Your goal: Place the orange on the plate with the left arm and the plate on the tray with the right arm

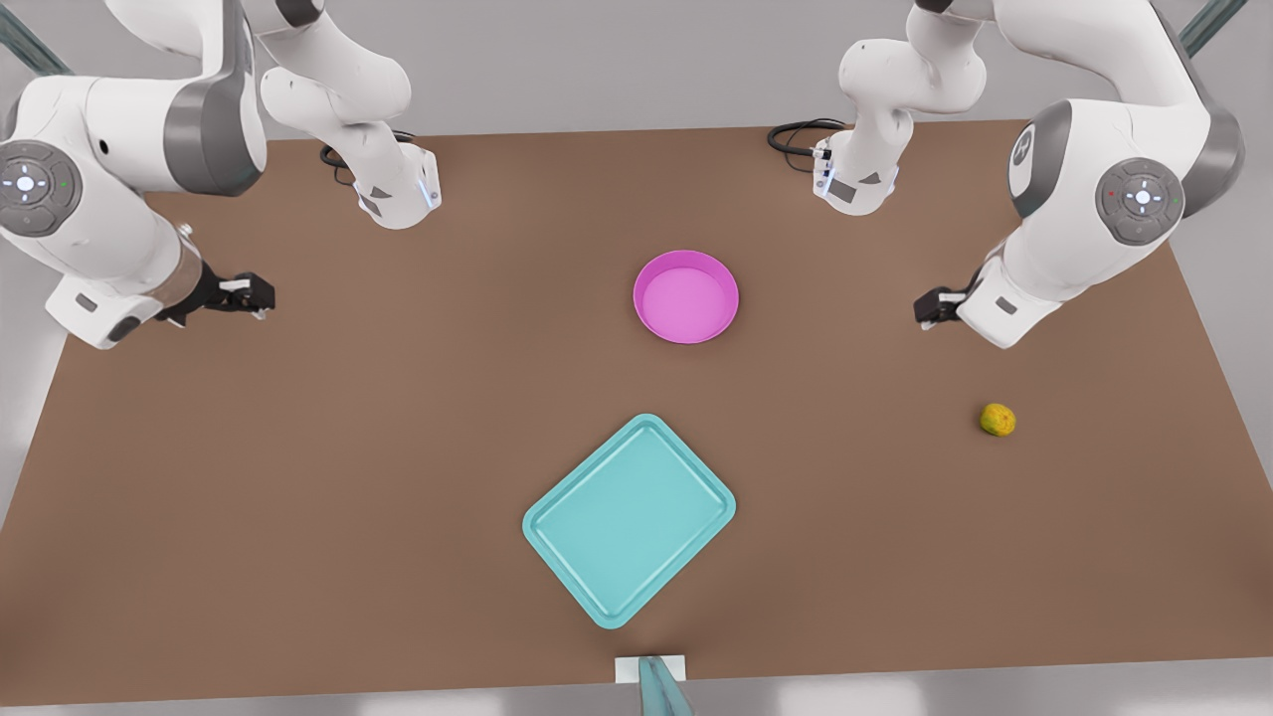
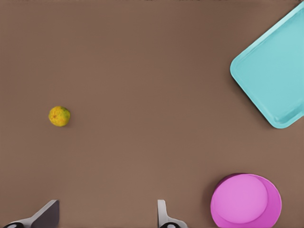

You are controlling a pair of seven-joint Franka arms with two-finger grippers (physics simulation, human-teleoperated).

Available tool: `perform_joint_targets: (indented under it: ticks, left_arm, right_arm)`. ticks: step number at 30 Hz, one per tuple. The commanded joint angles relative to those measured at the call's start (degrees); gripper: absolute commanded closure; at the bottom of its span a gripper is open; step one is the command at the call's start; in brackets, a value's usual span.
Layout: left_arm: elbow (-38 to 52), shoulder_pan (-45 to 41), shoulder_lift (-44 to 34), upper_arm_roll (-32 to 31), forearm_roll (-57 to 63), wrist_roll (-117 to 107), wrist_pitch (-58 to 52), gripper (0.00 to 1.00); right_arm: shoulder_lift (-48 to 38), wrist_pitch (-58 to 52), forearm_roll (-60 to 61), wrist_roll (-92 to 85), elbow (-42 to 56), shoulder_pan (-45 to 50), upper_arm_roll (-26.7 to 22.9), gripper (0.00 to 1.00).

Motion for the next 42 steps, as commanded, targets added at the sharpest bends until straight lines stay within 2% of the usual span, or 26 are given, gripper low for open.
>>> perform_joint_targets:
  ticks: [1, 2, 3, 5, 9, 11, 15, 18, 22, 39, 40, 41, 42]
  left_arm:
    - [0.01, 0.00, 0.03, 0.02, -0.10, -4.67, 1.68, 0.00]
    - [-0.08, 0.09, 0.65, 0.11, -0.01, -5.11, 2.12, 0.00]
    - [-5.16, 2.98, 1.26, 0.99, -1.68, -5.38, 8.43, 0.00]
    - [-17.74, 7.55, 4.51, 3.01, -1.77, -6.79, 28.74, 0.00]
    - [-20.21, 18.02, 14.97, 3.01, -2.30, 22.91, 39.64, 0.00]
    - [-20.38, 19.42, 15.50, 3.45, -1.68, 35.75, 39.65, 0.00]
    - [-20.47, 19.95, 18.75, 4.15, -1.51, 44.81, 40.70, 0.00]
    - [-21.70, 20.92, 22.79, 4.33, -1.51, 44.98, 46.85, 0.00]
    - [-23.81, 21.35, 24.29, 4.42, -2.03, 44.81, 49.05, 0.00]
    - [-23.90, 23.12, 30.00, 5.21, -1.95, 44.28, 48.87, 0.00]
    - [-23.90, 23.12, 29.91, 5.21, -1.95, 44.19, 48.96, 0.05]
    - [-23.90, 23.03, 29.83, 5.21, -1.95, 44.19, 48.79, 0.18]
    - [-23.90, 22.94, 29.65, 5.21, -1.95, 44.19, 48.26, 0.18]
  right_arm:
    - [0.05, 1.57, 0.10, -1.10, 0.07, -0.12, 0.02, 0.00]
    - [0.05, 1.66, 0.10, -1.10, 0.07, -0.12, 0.02, 0.00]
    - [0.14, 1.57, 0.01, -1.10, 0.07, -0.12, 0.02, 0.00]
    - [0.23, 1.57, 0.01, -1.10, 0.07, -0.12, 0.02, 0.00]
    - [2.51, 1.40, 0.10, -1.19, 0.16, 0.49, -0.07, 0.00]
    - [3.83, 1.57, 0.45, -1.10, 0.16, 0.58, 0.19, 0.00]
    - [4.36, 2.10, 1.25, -1.10, 0.43, 0.40, -0.16, 0.00]
    - [4.89, 1.57, 1.51, -0.22, 1.22, 0.40, 0.02, 0.00]
    - [5.24, 1.75, 0.98, 0.31, 1.30, 0.67, 0.10, 0.00]
    - [5.33, 1.57, 0.98, 0.05, 2.01, 0.41, -0.07, 0.00]
    - [5.33, 1.66, 0.98, 0.13, 2.01, 0.41, -0.16, 0.00]
    - [5.33, 1.66, 0.98, 0.13, 2.01, 0.41, -0.16, 0.00]
    - [5.33, 1.66, 0.98, 0.13, 2.01, 0.41, -0.16, 0.00]
